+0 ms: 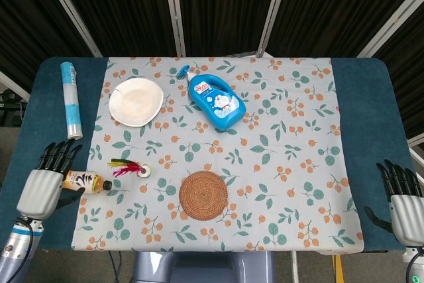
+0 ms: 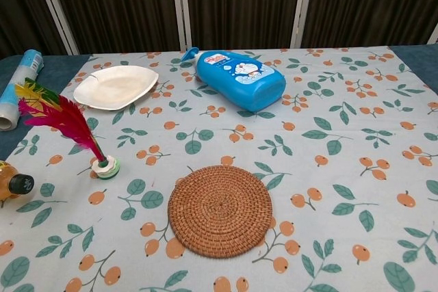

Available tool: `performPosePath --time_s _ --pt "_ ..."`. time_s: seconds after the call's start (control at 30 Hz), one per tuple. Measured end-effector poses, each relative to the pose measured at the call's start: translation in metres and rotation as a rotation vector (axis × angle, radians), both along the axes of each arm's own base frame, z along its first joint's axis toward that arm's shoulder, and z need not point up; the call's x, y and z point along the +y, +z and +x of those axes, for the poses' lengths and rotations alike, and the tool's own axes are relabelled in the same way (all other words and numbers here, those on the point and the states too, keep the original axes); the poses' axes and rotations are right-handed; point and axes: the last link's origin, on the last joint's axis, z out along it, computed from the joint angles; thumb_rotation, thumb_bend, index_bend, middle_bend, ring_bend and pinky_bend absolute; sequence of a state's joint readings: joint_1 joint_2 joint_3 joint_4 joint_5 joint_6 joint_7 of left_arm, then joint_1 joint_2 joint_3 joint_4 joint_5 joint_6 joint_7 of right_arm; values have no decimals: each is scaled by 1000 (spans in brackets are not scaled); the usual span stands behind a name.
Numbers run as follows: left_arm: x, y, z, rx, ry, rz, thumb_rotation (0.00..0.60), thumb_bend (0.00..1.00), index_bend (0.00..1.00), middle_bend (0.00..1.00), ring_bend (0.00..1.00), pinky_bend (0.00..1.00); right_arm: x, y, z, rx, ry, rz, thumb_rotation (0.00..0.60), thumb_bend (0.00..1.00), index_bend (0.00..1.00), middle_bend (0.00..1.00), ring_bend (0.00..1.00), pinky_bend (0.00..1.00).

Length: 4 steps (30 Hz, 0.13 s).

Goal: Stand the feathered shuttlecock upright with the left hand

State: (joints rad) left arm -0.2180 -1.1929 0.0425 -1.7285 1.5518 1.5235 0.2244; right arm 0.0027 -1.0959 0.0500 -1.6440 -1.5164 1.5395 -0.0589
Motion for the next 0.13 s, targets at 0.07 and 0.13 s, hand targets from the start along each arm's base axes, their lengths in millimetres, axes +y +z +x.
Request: performPosePath --time_s 0.07,0.13 --pt "-6 6 -10 46 5 18 600 198 13 0 0 0 0 0 0 2 1 3 600 139 54 0 0 0" --pt "-13 11 -19 90 5 37 600 195 3 0 0 0 -1 -1 0 2 1 5 600 140 54 0 0 0"
